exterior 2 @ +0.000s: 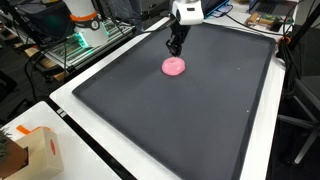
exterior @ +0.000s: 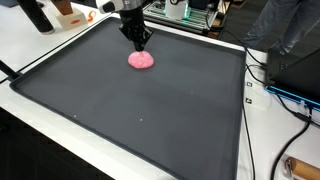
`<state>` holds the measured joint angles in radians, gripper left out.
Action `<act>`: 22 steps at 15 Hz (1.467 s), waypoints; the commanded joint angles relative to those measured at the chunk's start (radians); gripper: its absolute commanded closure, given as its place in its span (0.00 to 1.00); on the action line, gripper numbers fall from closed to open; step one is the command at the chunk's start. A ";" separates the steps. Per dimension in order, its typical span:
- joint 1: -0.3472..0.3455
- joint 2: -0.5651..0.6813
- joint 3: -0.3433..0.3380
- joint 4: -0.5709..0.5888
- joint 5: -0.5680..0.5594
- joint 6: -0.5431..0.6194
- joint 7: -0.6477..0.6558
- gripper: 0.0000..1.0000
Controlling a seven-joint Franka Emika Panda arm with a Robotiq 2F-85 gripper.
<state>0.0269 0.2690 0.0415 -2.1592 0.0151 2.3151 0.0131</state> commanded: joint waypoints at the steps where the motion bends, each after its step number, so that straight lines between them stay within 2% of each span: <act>1: -0.003 0.020 -0.002 -0.010 0.016 0.018 -0.010 0.97; 13: 0.010 -0.087 -0.002 -0.005 0.002 -0.042 0.031 0.97; 22: 0.031 -0.208 0.007 0.018 -0.025 -0.134 0.080 0.97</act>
<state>0.0487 0.1098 0.0462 -2.1351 0.0061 2.2338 0.0675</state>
